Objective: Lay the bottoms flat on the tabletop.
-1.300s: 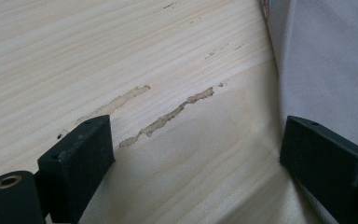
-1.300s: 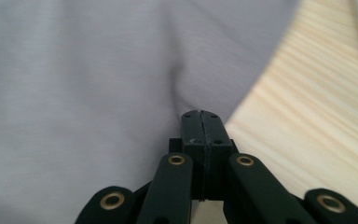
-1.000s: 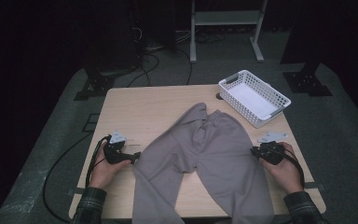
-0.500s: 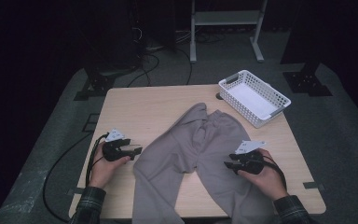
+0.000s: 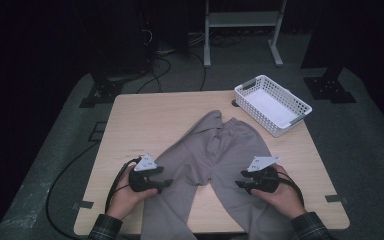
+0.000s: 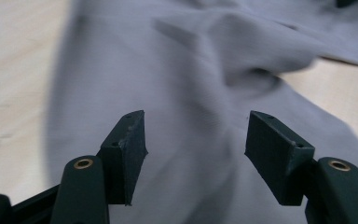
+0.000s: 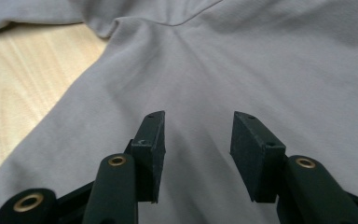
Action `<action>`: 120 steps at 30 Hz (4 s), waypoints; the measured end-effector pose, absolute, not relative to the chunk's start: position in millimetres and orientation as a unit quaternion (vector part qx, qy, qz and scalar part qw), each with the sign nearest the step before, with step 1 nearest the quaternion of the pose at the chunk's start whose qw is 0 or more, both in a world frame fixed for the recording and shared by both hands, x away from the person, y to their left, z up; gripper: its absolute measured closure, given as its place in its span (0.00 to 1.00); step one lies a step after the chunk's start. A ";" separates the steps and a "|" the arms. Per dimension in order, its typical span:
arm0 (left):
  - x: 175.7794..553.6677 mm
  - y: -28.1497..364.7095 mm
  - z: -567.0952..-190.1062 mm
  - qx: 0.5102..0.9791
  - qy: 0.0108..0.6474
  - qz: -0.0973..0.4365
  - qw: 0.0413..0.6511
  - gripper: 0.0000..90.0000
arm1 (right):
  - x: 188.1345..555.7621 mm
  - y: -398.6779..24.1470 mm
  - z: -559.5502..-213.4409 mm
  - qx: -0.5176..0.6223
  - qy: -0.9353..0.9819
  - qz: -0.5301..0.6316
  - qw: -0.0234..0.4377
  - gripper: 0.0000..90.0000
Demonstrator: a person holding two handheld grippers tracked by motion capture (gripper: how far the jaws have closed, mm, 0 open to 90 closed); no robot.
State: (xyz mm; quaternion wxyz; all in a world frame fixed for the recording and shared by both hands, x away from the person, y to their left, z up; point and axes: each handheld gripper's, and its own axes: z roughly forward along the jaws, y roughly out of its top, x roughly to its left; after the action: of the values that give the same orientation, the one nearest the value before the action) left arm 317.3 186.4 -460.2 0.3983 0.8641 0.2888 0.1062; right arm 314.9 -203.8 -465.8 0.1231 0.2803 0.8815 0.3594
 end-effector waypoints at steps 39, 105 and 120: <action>266.8 172.4 -453.1 0.893 0.243 0.101 0.366 0.40 | 282.2 -199.4 -464.7 0.217 0.900 0.369 0.086 0.54; 389.5 230.3 -449.5 0.834 0.418 0.091 0.348 0.95 | 303.1 -207.5 -475.8 0.264 0.888 0.361 0.106 0.50; 330.0 195.0 -442.4 0.868 0.335 0.081 0.358 0.72 | 308.8 -217.1 -470.3 0.266 0.889 0.350 0.129 0.51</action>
State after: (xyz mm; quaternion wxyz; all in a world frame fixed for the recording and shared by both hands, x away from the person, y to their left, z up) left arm 330.0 195.0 -442.4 0.3576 0.8680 0.3349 0.0806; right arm 308.8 -217.1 -470.3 0.1288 0.2664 0.8890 0.3496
